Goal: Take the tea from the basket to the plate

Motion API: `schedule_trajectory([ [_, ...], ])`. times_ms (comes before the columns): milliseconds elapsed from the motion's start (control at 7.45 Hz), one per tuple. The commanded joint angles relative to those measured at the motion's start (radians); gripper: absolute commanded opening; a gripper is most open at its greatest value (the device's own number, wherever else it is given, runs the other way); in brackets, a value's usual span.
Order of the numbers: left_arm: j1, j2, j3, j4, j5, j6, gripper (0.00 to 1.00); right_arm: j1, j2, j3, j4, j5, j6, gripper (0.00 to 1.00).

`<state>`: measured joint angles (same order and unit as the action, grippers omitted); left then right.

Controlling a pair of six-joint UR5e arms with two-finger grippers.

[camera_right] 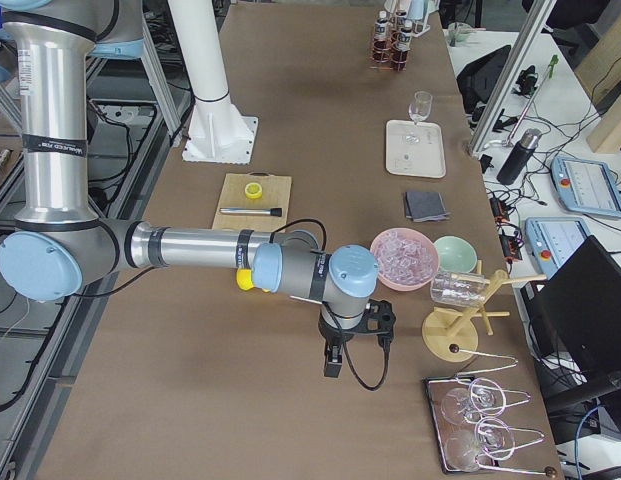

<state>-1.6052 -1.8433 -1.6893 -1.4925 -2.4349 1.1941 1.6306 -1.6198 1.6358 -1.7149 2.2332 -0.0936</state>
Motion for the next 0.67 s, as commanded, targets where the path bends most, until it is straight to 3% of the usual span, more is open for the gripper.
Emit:
schedule_trajectory([
  [0,0.01,-0.221,0.172,0.182,-0.001,0.14,0.97,0.0,0.001,-0.001,0.0,0.0,0.0,1.0],
  [134,0.017,-0.265,0.244,0.179,-0.003,0.147,0.96,0.0,0.001,-0.001,0.0,0.0,0.0,1.0],
  [537,0.077,-0.268,0.293,0.158,-0.003,0.154,0.95,0.0,0.001,-0.001,0.0,0.0,0.0,1.0],
])
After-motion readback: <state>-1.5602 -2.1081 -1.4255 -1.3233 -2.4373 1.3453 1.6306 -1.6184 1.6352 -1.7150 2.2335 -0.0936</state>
